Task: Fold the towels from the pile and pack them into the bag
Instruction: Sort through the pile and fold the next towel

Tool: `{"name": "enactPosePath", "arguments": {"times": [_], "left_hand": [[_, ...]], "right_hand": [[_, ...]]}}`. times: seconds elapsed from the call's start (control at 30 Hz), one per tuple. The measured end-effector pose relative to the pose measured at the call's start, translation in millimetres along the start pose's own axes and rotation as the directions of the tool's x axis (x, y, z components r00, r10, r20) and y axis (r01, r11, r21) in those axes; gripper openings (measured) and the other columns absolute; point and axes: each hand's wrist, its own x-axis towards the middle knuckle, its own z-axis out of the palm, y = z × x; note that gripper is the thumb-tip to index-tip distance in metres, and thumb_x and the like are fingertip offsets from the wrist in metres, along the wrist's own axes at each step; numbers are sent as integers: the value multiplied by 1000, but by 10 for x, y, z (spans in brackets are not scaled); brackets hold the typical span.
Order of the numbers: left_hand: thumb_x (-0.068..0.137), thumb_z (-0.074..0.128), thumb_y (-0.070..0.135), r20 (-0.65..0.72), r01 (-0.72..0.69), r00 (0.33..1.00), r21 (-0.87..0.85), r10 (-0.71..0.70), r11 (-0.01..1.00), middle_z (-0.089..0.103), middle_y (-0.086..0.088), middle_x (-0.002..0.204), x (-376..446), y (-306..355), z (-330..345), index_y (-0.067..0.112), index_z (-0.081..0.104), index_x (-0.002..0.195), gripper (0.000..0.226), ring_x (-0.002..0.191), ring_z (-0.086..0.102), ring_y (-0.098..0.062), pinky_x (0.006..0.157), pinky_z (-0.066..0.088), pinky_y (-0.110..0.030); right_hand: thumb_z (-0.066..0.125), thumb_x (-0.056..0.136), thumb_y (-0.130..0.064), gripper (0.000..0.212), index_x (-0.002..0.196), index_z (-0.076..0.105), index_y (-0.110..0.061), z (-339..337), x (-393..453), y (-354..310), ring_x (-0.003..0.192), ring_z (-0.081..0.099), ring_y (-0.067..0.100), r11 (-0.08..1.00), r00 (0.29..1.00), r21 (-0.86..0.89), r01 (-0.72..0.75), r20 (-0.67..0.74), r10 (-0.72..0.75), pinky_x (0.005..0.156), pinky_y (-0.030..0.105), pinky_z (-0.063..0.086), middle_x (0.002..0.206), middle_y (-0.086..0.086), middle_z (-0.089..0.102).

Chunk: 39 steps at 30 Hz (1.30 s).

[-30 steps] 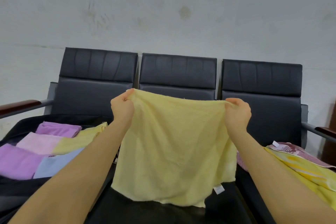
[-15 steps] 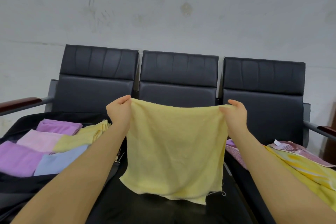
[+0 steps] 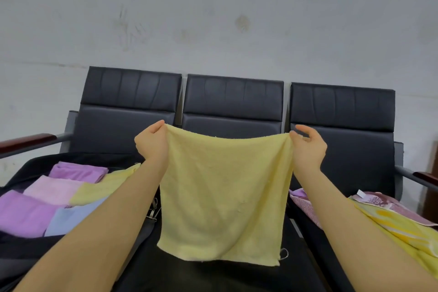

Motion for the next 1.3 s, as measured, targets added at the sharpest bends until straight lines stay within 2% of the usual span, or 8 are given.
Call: {"name": "enactPosePath", "arguments": {"times": [0.17, 0.27, 0.37, 0.43, 0.57, 0.73, 0.9, 1.3], "left_hand": [[87, 59, 7, -11, -42, 999, 9, 42, 999, 63, 17, 80, 6, 164, 113, 14, 72, 108, 26, 76, 60, -5, 69, 48, -19], [84, 56, 5, -8, -53, 999, 86, 54, 995, 58, 17, 75, 21, 267, 146, 25, 73, 95, 29, 85, 63, -23, 90, 51, -37], [84, 54, 6, 16, -113, 994, 227, 112, 967, 68, 5, 106, -5, 352, 142, 21, 68, 113, 36, 104, 59, -35, 93, 49, -48], [89, 54, 7, 67, -177, 984, 346, 163, 921, 60, -4, 128, -6, 361, 115, 14, 58, 129, 42, 110, 57, -36, 92, 49, -50], [93, 51, 12, 231, -351, 935, 513, 267, 783, 69, -10, 104, -46, 329, 11, 8, 69, 108, 23, 94, 61, -33, 90, 48, -52], [95, 53, 23, 279, -428, 904, 592, 325, 683, 62, -8, 101, -105, 283, -111, 8, 65, 85, 22, 77, 59, -26, 70, 49, -41], [100, 45, 25, 287, -420, 907, 665, 309, 617, 56, -5, 89, -211, 409, -113, 9, 51, 95, 18, 75, 53, -21, 64, 38, -34], [95, 55, 23, 246, -390, 919, 461, 308, 797, 67, -5, 82, -139, 630, -173, 12, 61, 102, 14, 67, 66, -16, 63, 50, -27]], "right_hand": [[57, 91, -10, 23, 112, 67, -12, -21, 106, -230, 72, 56, 4, 998, 1000, 53, 26, 4, -27, 61, 14, 43, 99, 0, 65], [54, 92, -6, 34, 124, 61, -11, -73, 102, -339, 90, 57, 9, 997, 996, -12, 72, 49, -71, 77, 17, 43, 115, 2, 62], [51, 93, -3, 40, 132, 54, -8, -128, 94, -402, 113, 53, 18, 987, 990, -98, 128, 66, -122, 92, 26, 40, 128, 7, 57], [50, 93, -2, 35, 127, 57, -5, -173, 80, -424, 104, 54, 17, 979, 989, -145, 142, 55, -135, 86, 24, 42, 122, 8, 59], [54, 90, -4, 15, 97, 67, -5, -225, 34, -361, 85, 59, 21, 973, 989, -178, 146, 34, -142, 59, 18, 41, 100, 11, 65], [55, 92, -11, 11, 93, 65, -11, -236, -35, -255, 86, 52, 23, 954, 991, -278, 116, -39, -132, 70, 34, 42, 107, 1, 39], [41, 97, -12, 14, 97, 55, -14, -174, -138, -307, 67, 49, 19, 938, 995, -336, 79, -31, -95, 59, 30, 36, 90, 7, 58], [43, 96, -2, 23, 107, 63, -5, -248, -168, -344, 84, 58, 20, 979, 991, -184, 91, -77, -106, 65, 28, 45, 98, 7, 60]]}}
